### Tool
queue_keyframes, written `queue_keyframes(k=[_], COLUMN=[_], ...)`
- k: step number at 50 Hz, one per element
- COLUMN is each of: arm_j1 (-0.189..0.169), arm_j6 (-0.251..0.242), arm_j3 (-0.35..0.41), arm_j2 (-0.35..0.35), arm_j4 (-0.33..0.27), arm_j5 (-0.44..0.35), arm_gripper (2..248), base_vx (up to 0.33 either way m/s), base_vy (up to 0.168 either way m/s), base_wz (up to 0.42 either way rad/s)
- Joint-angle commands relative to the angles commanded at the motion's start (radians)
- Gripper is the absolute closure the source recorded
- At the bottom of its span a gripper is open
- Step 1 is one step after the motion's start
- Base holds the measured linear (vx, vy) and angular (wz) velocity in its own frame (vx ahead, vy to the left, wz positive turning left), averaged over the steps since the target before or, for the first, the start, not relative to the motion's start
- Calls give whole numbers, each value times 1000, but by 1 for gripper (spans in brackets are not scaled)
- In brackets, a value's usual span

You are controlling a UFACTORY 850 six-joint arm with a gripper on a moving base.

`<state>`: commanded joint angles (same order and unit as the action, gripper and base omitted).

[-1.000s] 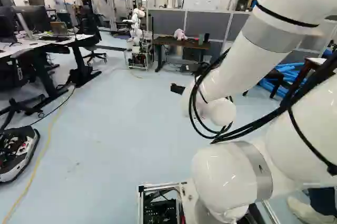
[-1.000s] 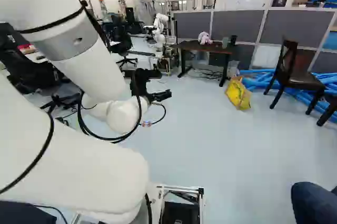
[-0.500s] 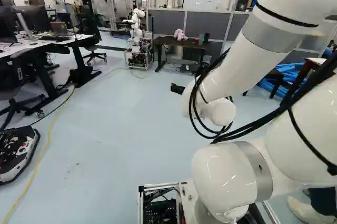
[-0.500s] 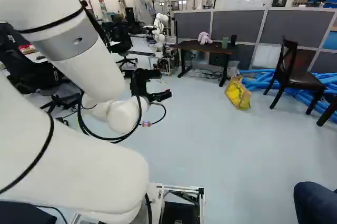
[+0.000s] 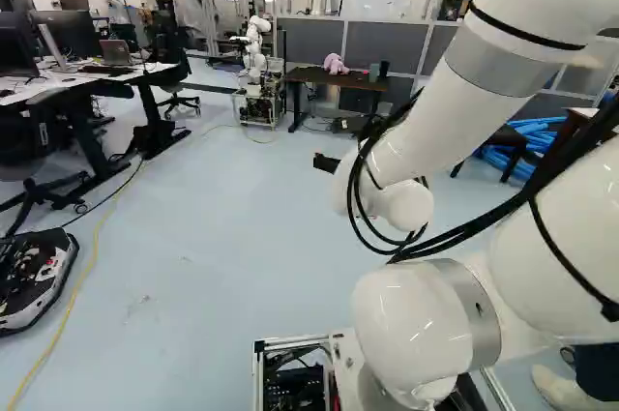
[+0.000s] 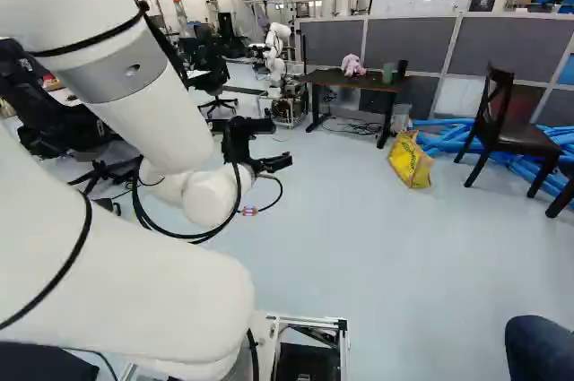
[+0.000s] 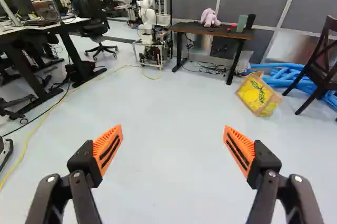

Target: Pick up the bag on the ground and place it on the table

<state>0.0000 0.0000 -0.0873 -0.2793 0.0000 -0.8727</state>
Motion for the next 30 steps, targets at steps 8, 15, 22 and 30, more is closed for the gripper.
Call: queue_keyframes(k=[8,15,22,30], arm_j1=[0,0,0,0], arm_j6=[0,0,0,0], arm_j3=[0,0,0,0], arm_j2=[0,0,0,0], arm_j4=[0,0,0,0], arm_j5=[0,0,0,0], arm_gripper=[3,3,3,3], base_vx=[69,99,105,111], base_vy=[-2,2,-1,0], base_wz=[-6,-1,-6,-7])
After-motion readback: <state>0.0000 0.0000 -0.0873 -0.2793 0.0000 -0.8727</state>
